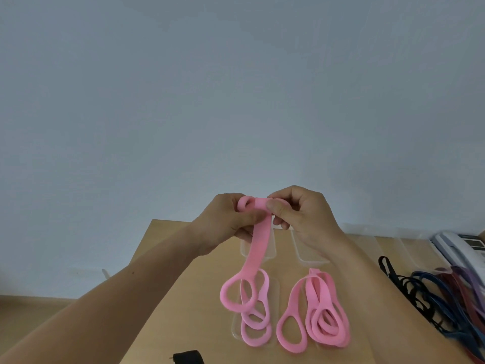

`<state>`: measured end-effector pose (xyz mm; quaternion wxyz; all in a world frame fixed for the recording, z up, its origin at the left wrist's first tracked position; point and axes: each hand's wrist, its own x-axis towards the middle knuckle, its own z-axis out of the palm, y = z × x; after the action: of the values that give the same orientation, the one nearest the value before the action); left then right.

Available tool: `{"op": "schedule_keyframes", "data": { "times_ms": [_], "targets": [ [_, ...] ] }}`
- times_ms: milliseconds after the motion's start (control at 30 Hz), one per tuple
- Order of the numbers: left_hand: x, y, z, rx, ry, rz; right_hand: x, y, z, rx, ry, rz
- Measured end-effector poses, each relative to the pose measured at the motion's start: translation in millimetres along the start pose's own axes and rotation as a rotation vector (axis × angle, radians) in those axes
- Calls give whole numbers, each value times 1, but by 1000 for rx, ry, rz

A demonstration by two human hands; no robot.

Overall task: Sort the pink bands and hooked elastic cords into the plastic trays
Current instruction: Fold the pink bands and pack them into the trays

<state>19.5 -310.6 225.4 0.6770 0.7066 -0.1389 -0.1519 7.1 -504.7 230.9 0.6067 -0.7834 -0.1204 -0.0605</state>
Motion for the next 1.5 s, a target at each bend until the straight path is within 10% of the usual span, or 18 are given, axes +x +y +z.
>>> {"op": "schedule_keyframes", "data": {
  "times_ms": [367, 767, 1500],
  "targets": [
    [0, 10, -9, -232, -118, -131, 0, 9, 11, -142, -20, -175],
    [4, 0, -4, 11, 52, 113, 4, 9, 7, 179, -114, 119],
    [-14, 9, 7, -160, 2, -5, -15, 7, 3, 38, -25, -245]
  ]
}}
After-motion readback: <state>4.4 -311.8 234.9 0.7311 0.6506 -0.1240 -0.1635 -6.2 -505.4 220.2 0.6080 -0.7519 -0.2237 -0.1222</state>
